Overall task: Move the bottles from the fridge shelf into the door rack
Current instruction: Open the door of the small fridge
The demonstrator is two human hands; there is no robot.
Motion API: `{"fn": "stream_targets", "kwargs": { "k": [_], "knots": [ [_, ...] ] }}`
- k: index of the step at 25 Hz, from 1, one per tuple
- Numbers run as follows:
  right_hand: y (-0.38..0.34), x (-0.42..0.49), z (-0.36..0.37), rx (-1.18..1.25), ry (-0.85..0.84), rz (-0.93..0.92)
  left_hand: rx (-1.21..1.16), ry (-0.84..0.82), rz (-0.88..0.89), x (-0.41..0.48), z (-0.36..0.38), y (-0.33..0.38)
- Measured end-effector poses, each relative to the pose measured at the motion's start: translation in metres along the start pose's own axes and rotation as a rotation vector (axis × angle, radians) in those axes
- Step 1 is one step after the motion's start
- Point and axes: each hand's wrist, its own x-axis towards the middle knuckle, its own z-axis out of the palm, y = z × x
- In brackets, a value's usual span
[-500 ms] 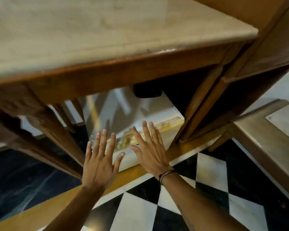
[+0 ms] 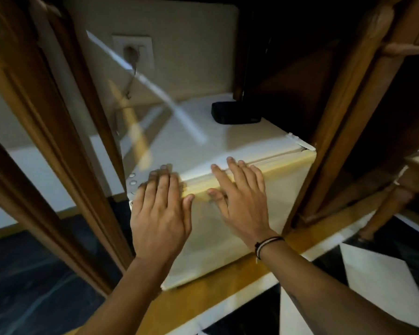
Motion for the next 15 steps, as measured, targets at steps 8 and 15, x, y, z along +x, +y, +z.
{"fn": "stream_targets", "kwargs": {
  "k": [8, 15],
  "knots": [
    [0.000, -0.002, -0.008, -0.051, 0.062, -0.028, 0.000, -0.064, -0.035, 0.000, -0.017, 0.006],
    [0.014, -0.020, -0.042, 0.019, -0.012, -0.114, -0.049, -0.267, -0.010, -0.023, -0.066, 0.021]
  ]
}}
